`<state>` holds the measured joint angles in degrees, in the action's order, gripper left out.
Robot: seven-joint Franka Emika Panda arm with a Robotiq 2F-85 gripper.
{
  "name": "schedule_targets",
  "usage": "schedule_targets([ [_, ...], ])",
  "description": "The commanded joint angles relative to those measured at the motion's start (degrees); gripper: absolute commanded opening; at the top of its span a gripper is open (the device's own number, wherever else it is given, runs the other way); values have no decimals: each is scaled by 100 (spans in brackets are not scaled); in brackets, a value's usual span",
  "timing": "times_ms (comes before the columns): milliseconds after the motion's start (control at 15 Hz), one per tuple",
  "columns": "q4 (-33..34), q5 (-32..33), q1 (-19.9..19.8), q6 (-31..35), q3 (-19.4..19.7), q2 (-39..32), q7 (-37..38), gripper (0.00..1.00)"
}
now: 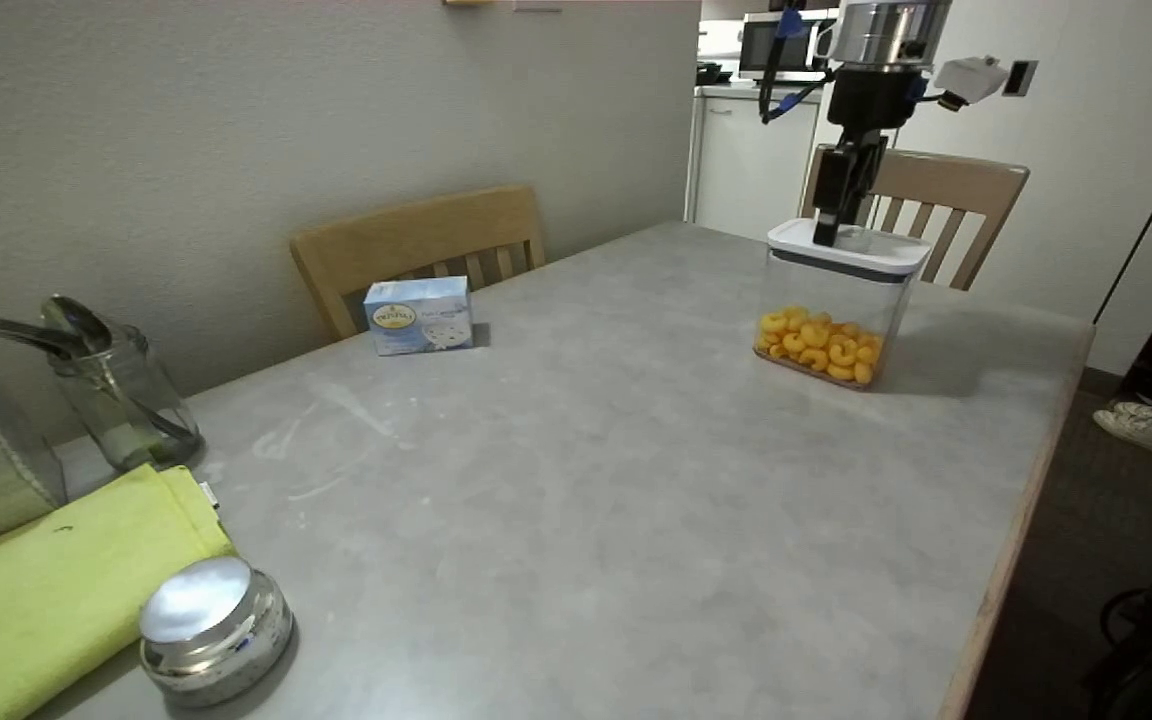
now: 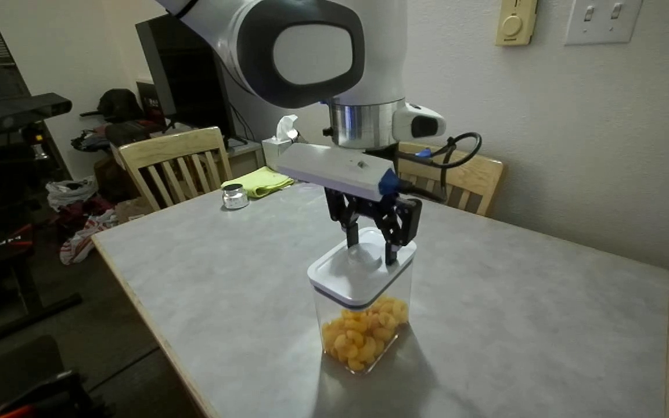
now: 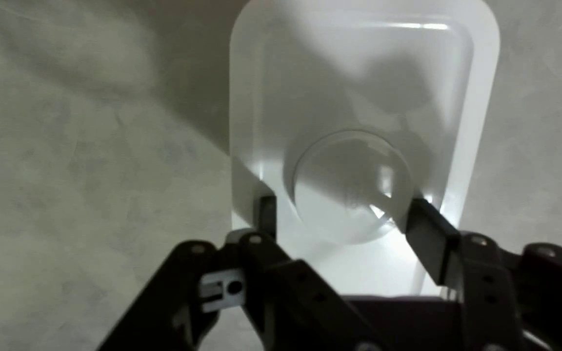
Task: Take the lid off of the container
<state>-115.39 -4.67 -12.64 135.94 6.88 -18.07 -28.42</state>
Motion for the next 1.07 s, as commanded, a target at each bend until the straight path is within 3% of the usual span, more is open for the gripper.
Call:
schedule_targets([
  [0, 140, -74, -167, 60, -114, -120, -133, 40],
  [133, 161, -45, -163, 63, -98, -119, -82, 25],
  [200, 165, -40, -163, 60, -95, -119, -68, 24],
  [1000, 308, 468, 43, -117, -12, 241, 417, 24],
])
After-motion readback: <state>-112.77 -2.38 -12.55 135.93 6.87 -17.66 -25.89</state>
